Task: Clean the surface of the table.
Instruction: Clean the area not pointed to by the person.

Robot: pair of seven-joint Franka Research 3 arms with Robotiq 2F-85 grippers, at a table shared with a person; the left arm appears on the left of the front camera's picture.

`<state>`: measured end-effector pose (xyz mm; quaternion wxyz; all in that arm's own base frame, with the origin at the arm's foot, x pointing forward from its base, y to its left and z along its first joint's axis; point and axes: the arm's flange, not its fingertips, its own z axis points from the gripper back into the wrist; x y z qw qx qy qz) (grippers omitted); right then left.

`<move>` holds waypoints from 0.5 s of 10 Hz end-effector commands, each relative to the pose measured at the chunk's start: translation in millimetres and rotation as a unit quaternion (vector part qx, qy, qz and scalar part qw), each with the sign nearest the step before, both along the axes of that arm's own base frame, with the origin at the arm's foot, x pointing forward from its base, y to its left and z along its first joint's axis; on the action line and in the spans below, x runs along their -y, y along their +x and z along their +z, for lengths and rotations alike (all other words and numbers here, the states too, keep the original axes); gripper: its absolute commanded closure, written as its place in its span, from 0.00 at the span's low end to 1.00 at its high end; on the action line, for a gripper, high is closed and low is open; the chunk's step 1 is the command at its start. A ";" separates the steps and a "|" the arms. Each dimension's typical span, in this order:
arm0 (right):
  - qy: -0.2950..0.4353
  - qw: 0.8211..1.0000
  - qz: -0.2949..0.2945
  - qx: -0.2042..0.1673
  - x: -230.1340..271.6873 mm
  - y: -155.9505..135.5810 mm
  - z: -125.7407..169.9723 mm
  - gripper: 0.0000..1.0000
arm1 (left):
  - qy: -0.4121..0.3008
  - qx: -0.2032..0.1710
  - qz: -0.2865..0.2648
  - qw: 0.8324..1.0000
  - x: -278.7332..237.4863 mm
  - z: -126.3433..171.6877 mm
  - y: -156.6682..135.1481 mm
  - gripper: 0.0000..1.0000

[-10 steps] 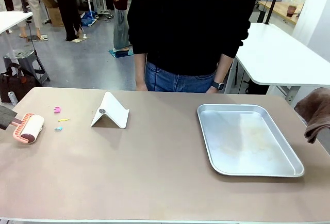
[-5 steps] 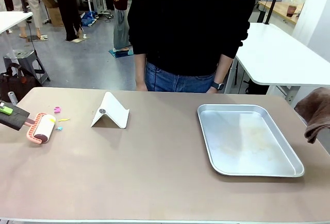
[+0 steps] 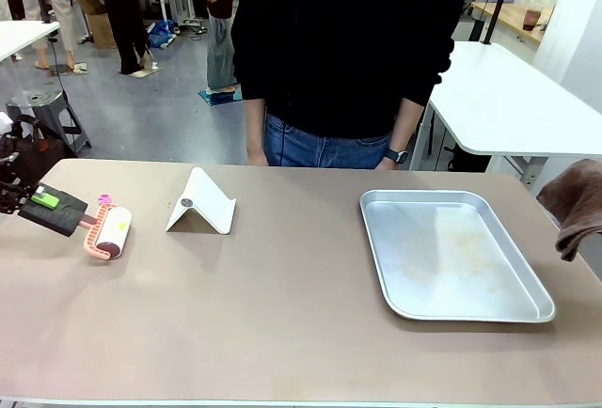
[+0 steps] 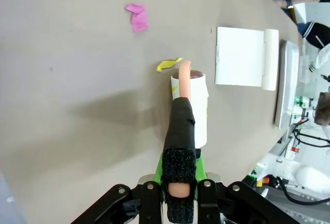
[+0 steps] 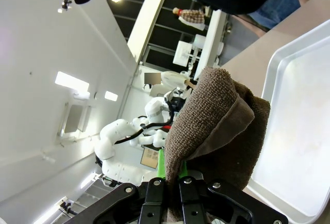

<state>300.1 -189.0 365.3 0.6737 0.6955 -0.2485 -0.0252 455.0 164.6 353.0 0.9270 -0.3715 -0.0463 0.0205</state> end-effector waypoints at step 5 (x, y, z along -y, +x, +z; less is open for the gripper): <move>0.000 1.000 0.001 0.005 1.1 -2.7 4.5 0.93 | -0.008 0.009 -0.032 0.999 20.7 -17.5 6.8 0.77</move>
